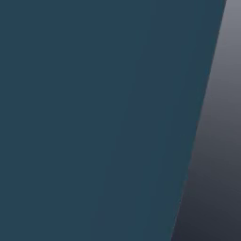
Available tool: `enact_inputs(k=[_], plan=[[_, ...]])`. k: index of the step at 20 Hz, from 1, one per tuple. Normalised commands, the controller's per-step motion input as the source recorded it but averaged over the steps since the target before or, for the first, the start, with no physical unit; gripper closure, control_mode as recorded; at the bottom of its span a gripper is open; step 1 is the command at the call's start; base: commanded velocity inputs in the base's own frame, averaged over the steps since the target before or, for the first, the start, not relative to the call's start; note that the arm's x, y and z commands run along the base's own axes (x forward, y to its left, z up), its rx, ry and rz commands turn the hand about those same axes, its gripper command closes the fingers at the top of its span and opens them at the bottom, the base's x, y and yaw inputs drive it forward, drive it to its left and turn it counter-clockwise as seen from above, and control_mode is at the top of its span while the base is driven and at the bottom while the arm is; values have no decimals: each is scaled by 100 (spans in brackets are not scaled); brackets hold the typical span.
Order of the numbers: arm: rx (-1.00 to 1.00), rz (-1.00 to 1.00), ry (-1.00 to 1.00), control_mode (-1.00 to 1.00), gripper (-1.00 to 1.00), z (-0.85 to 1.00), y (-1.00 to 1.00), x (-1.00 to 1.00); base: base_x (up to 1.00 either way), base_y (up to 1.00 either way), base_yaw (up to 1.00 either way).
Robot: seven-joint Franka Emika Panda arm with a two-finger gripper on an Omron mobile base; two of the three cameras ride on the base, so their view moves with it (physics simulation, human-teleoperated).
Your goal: Pick the carrot from the counter and place it in the microwave. Then turn on the microwave.
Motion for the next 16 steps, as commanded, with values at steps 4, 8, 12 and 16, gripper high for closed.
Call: enact_inputs(k=[4, 8, 12, 16], plan=[[0, 7, 5, -100, -100, -22, -4, 0, 0, 0, 0], [0, 9, 6, -100, -100, -26, -1, 0, 0, 0, 0], [0, 7, 5, -100, -100, -30, 0, 0, 0, 0, 0], [0, 4, 1, -100, -100, -19, -8, 0, 0, 0, 0]])
